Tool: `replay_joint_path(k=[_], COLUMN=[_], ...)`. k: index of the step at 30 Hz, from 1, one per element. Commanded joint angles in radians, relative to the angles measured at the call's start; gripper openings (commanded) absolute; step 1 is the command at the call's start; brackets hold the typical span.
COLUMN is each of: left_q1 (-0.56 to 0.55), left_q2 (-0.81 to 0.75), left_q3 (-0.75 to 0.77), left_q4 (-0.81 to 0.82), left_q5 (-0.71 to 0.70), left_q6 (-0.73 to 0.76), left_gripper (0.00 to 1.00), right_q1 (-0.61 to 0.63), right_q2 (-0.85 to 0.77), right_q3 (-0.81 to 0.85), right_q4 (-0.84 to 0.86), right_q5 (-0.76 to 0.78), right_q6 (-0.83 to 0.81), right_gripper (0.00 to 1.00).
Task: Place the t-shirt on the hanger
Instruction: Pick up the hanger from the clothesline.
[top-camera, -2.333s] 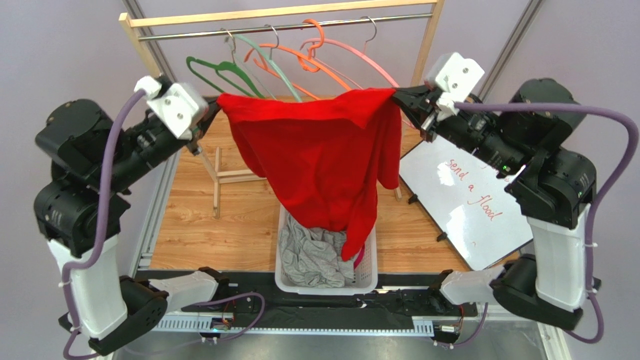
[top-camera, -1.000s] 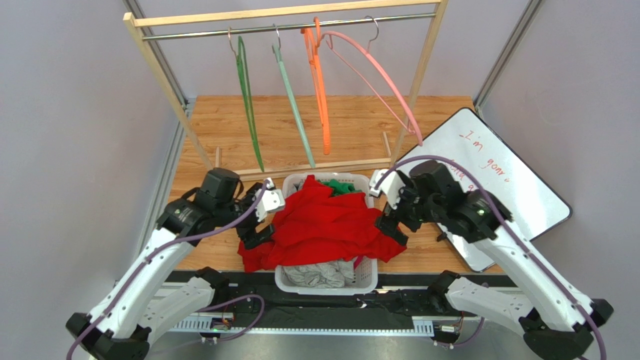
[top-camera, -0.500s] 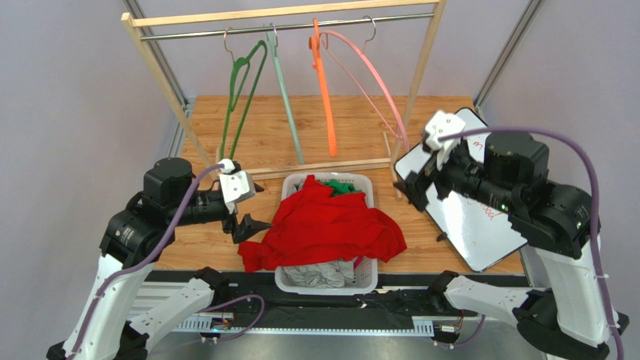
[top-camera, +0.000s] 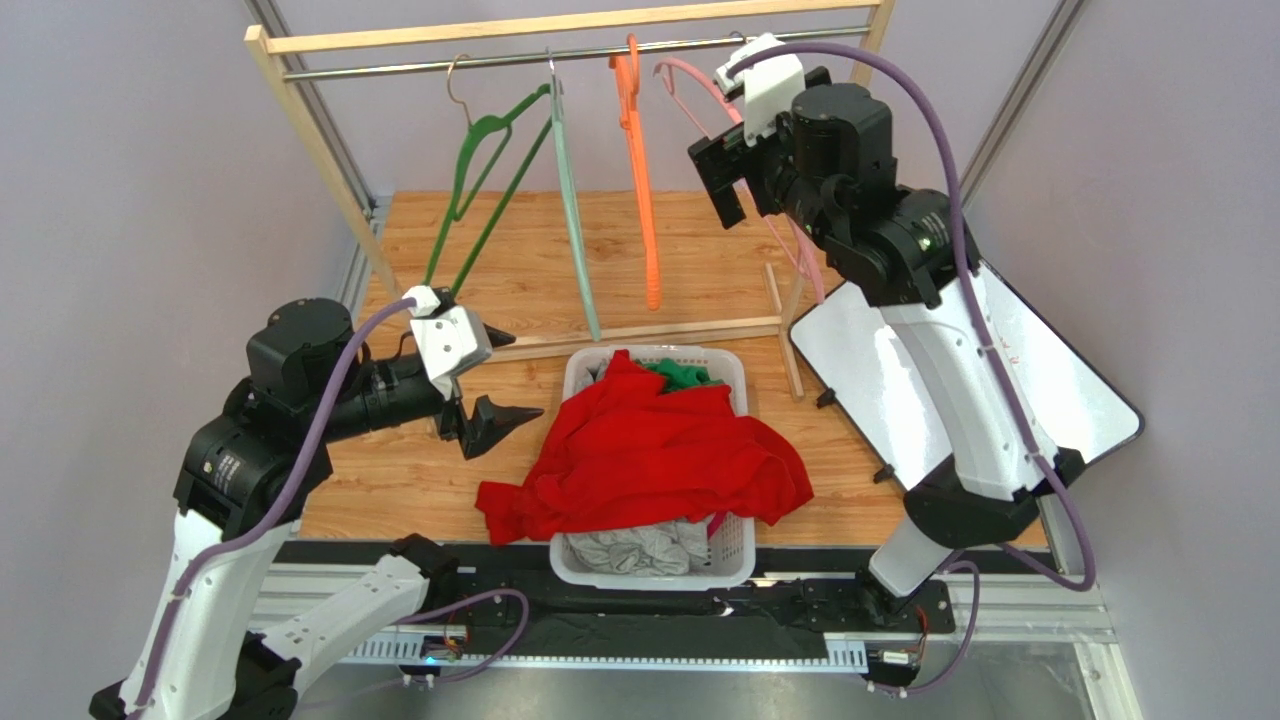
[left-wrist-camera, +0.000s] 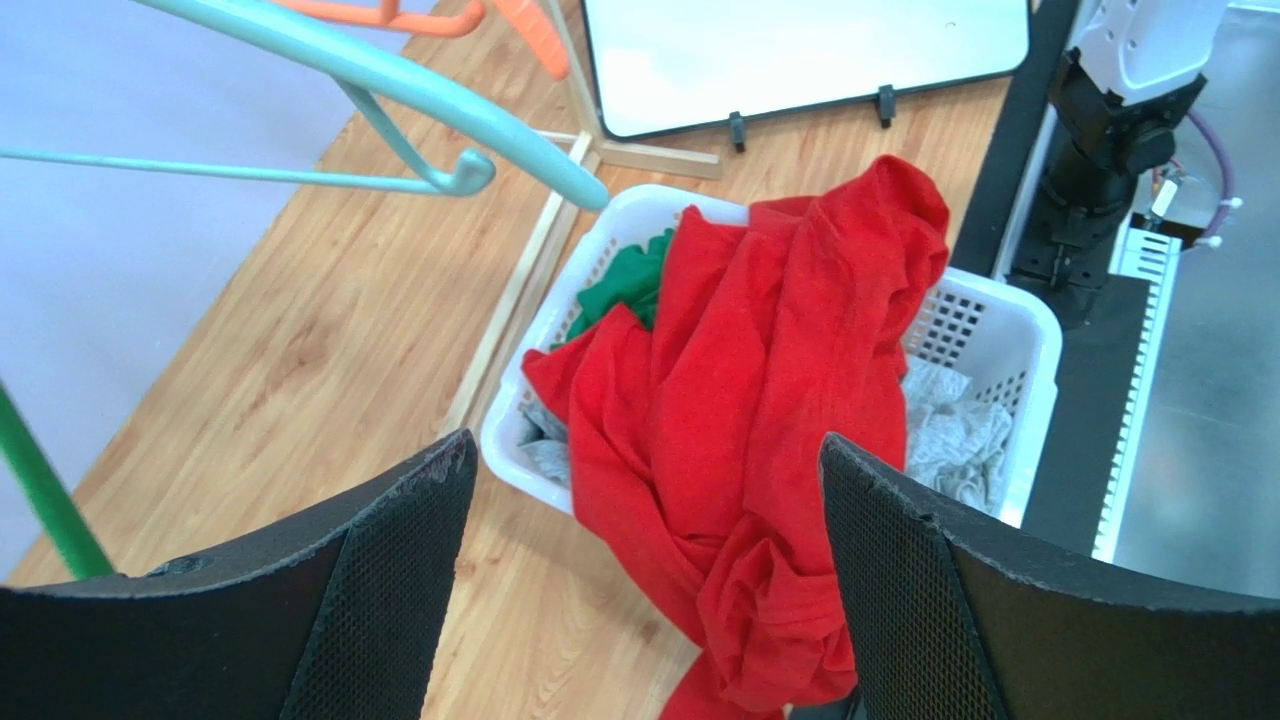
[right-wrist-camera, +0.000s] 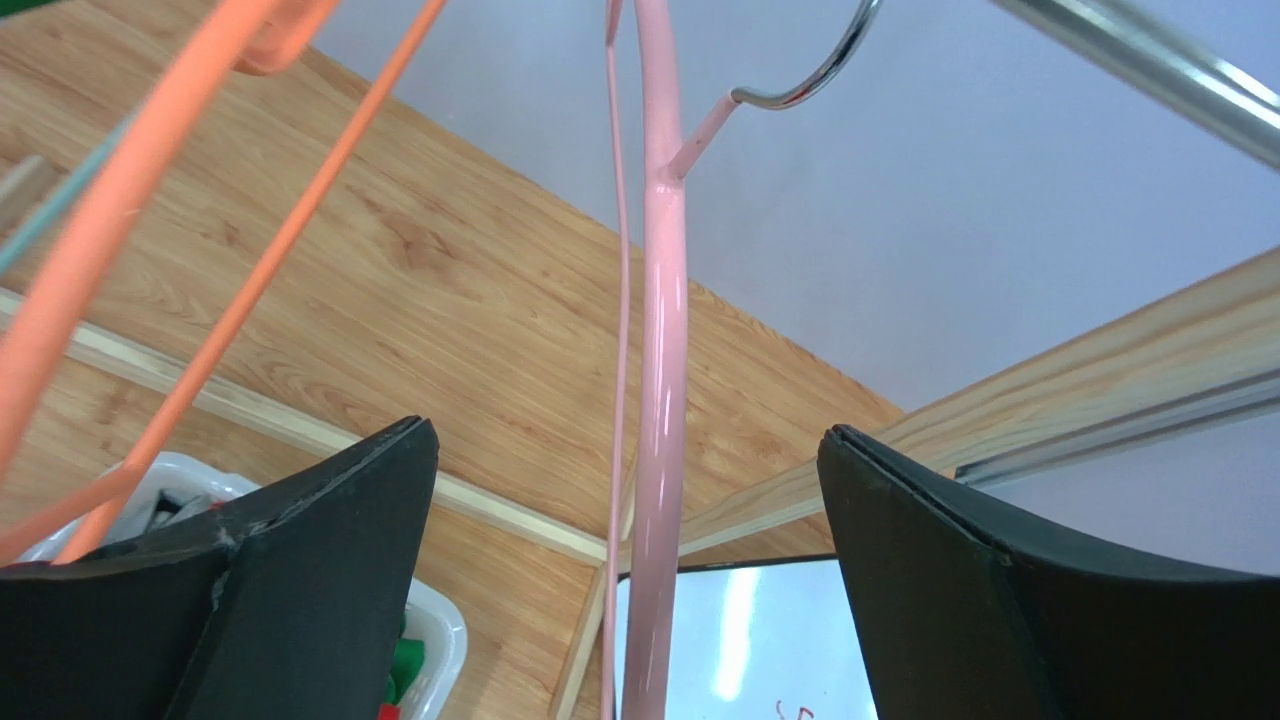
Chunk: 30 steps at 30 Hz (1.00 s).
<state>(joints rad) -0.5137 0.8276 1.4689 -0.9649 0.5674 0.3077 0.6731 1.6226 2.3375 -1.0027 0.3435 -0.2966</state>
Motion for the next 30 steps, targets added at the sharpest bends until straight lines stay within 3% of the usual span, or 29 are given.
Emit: replay_joint_path(k=[1, 3, 7, 10, 13, 15, 16, 22, 27, 30], left_q1=[0.004, 0.004, 0.004, 0.004, 0.004, 0.004, 0.004, 0.004, 0.004, 0.004], left_q2=[-0.010, -0.010, -0.008, -0.007, -0.001, 0.002, 0.007, 0.008, 0.011, 0.013], left_q3=[0.019, 0.024, 0.022, 0.011, 0.010, 0.011, 0.016, 0.021, 0.019, 0.021], left_q4=[0.043, 0.037, 0.037, 0.043, 0.043, 0.042, 0.041, 0.032, 0.028, 0.020], left_q5=[-0.031, -0.040, -0.058, -0.064, -0.067, -0.069, -0.069, -0.081, -0.103, -0.113], left_q6=[-0.012, -0.002, 0.013, 0.021, 0.022, 0.027, 0.028, 0.033, 0.039, 0.048], left_gripper=[0.89, 0.89, 0.88, 0.88, 0.88, 0.88, 0.88, 0.88, 0.88, 0.88], right_q1=[-0.076, -0.099, -0.132, -0.135, -0.135, -0.135, -0.138, -0.173, -0.201, -0.208], right_q2=[0.034, 0.042, 0.002, -0.095, -0.139, -0.119, -0.113, -0.089, -0.115, -0.171], right_q3=[0.026, 0.020, -0.059, -0.245, -0.345, -0.337, -0.334, -0.322, -0.389, -0.512], right_q4=[0.078, 0.076, 0.122, 0.272, 0.343, 0.345, 0.345, 0.366, 0.430, 0.562], right_q5=[0.046, 0.000, -0.162, -0.287, -0.360, -0.351, -0.345, -0.357, -0.399, -0.408], right_q6=[0.002, 0.013, 0.030, -0.007, -0.039, -0.044, -0.049, -0.053, -0.026, -0.010], right_gripper=[0.97, 0.91, 0.68, 0.56, 0.51, 0.41, 0.29, 0.01, 0.00, 0.00])
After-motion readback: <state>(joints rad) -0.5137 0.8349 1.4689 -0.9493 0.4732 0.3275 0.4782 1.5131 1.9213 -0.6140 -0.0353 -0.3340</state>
